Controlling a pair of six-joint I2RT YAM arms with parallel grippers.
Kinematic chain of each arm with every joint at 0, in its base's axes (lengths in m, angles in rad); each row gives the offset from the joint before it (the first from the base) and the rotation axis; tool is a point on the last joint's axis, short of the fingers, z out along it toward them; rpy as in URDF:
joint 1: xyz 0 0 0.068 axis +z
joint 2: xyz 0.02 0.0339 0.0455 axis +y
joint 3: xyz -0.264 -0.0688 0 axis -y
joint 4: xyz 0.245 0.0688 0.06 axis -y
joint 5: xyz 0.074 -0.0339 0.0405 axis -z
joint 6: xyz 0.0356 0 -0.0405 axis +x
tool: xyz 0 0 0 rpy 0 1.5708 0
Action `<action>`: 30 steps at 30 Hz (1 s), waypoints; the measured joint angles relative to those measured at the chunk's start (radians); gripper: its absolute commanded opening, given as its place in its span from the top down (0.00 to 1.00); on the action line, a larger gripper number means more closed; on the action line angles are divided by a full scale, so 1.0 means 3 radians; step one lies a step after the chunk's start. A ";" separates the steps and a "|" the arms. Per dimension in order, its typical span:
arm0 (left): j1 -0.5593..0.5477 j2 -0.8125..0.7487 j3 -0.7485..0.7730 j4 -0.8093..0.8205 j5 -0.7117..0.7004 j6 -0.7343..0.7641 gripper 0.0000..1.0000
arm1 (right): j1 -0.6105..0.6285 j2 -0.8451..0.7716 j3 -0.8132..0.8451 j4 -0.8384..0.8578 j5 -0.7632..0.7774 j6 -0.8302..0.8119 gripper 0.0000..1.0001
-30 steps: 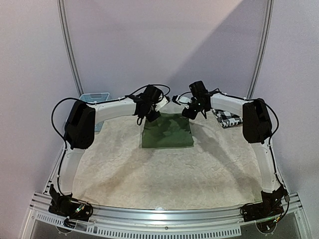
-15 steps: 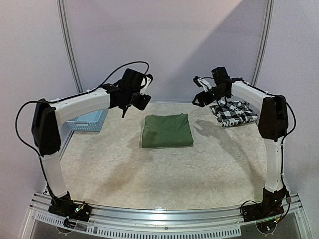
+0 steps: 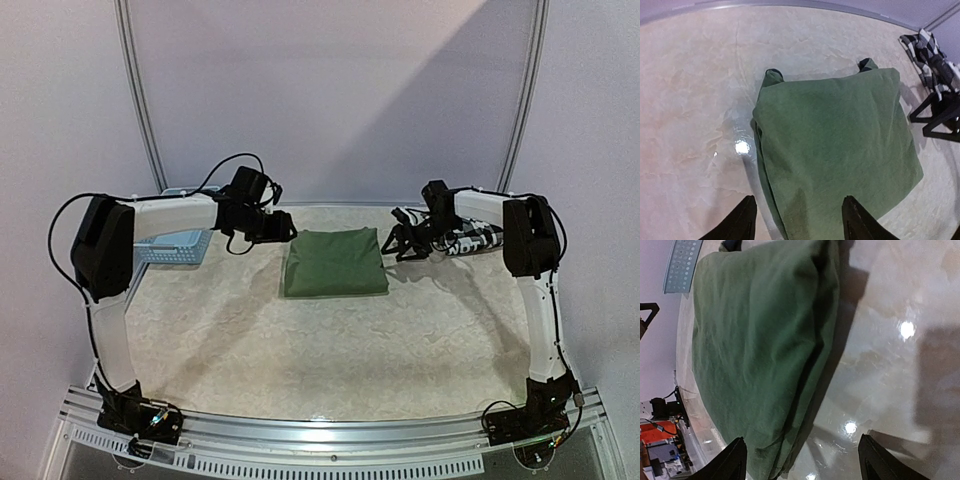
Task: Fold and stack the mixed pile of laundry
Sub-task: Fold the 2/3-rectangle-folded tank top at the center of the board.
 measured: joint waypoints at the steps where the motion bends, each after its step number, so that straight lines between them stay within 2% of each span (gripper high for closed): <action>1: 0.0032 0.0034 -0.0020 0.0034 0.0093 -0.0090 0.41 | 0.0000 0.0015 -0.0025 -0.0018 -0.0009 0.0042 0.23; 8: 0.0109 0.0238 -0.0034 0.0505 0.0725 -0.0698 0.46 | 0.0000 0.0060 -0.0055 -0.0003 -0.0106 0.0360 0.23; 13: 0.0095 0.0614 0.0130 0.0717 0.1017 -0.1013 0.47 | 0.0006 0.0156 -0.0015 0.0112 -0.0318 0.0533 0.24; 20: 0.0094 0.0998 0.0303 0.0738 0.1165 -0.1239 0.48 | 0.0076 0.0282 0.0089 0.0238 -0.0505 0.0724 0.25; 30: 0.0094 0.1095 0.0476 0.0684 0.1179 -0.1260 0.49 | 0.0206 0.0371 0.0201 0.0374 -0.0495 0.1019 0.29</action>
